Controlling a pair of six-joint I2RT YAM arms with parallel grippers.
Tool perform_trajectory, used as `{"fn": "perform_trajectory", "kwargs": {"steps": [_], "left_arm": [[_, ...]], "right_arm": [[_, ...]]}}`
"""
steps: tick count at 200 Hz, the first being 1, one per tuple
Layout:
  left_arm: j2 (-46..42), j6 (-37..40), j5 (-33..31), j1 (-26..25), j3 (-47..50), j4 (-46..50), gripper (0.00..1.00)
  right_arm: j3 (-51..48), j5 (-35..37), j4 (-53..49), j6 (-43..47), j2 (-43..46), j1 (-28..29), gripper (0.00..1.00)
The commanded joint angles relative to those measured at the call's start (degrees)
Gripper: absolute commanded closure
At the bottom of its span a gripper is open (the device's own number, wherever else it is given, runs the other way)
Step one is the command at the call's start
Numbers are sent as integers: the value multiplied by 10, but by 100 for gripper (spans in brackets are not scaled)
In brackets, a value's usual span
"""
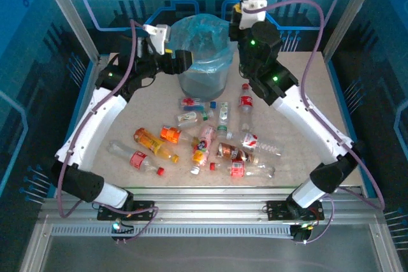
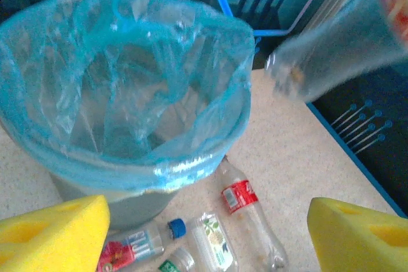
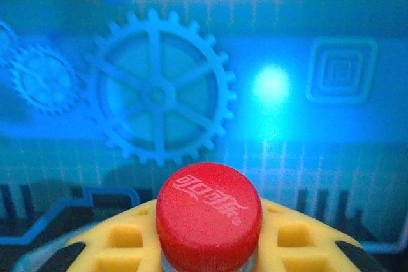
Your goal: Put the plastic bottles in the bin
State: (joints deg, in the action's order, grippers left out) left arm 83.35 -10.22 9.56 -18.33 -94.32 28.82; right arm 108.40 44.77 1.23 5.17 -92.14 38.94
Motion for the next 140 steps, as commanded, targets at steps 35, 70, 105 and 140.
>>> {"fn": "perform_trajectory", "kwargs": {"steps": [35, 70, 105, 140], "left_arm": [[-76, 15, 5, 22, 111, -97, 18], [-103, 21, -13, 30, 149, -122, 17], [-114, 27, -36, 30, 162, -130, 16], [-120, 29, -44, 31, 166, -133, 16]], "right_arm": [[377, -118, -236, 40, -222, 17, 100], [585, -171, -326, 8, -381, 1, 100], [496, -199, -299, -59, -391, -16, 97], [493, -229, -330, -110, -426, -30, 79]]}}
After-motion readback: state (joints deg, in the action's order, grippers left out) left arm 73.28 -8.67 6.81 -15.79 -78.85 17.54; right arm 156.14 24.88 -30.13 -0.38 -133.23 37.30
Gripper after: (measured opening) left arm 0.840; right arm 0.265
